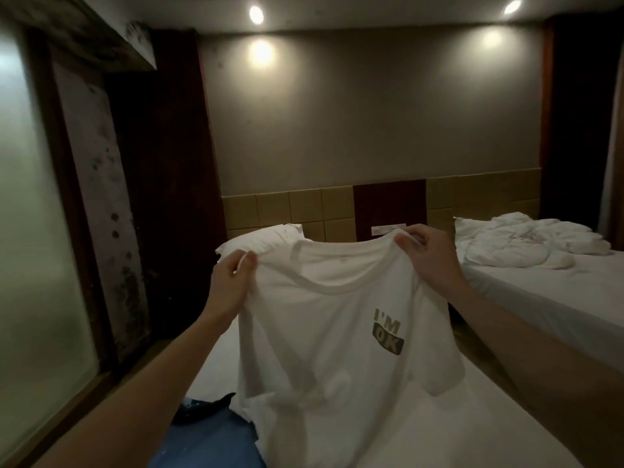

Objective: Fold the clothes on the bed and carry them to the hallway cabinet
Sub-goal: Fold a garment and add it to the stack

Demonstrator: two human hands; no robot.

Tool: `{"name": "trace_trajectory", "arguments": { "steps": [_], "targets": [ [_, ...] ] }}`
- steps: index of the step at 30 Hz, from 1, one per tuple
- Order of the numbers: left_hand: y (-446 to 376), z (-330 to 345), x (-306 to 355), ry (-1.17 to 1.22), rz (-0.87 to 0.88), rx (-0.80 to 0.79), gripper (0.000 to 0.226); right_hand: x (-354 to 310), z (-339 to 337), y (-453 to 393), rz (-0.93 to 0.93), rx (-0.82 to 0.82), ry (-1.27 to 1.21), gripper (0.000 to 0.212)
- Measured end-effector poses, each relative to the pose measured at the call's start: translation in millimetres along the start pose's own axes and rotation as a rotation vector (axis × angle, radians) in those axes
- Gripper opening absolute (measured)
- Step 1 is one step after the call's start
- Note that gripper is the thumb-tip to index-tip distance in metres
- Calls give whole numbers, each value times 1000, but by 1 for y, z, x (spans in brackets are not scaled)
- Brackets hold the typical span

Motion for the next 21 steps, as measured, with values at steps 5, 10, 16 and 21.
{"name": "trace_trajectory", "arguments": {
  "steps": [5,10,16,21],
  "targets": [
    [0,-3,55,-60,176,134,20,-25,-38,-3,-50,46,-34,13],
    [6,6,114,-25,331,260,22,-46,-80,-10,-79,136,-99,9],
    [-3,14,139,-90,425,326,20,-54,-106,-22,-91,192,-179,18],
    [-24,23,88,-141,330,262,22,-26,-75,-22,-63,159,-71,22]
  ]
}}
Point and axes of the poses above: each hand's wrist, its own y-axis away from the middle knuckle, its own z-axis out of the palm, x = y × z, the point moved 7 cm from there along -y, towards the middle knuckle, and after that the axes turned 12 degrees about y, right-handed, at the moved point
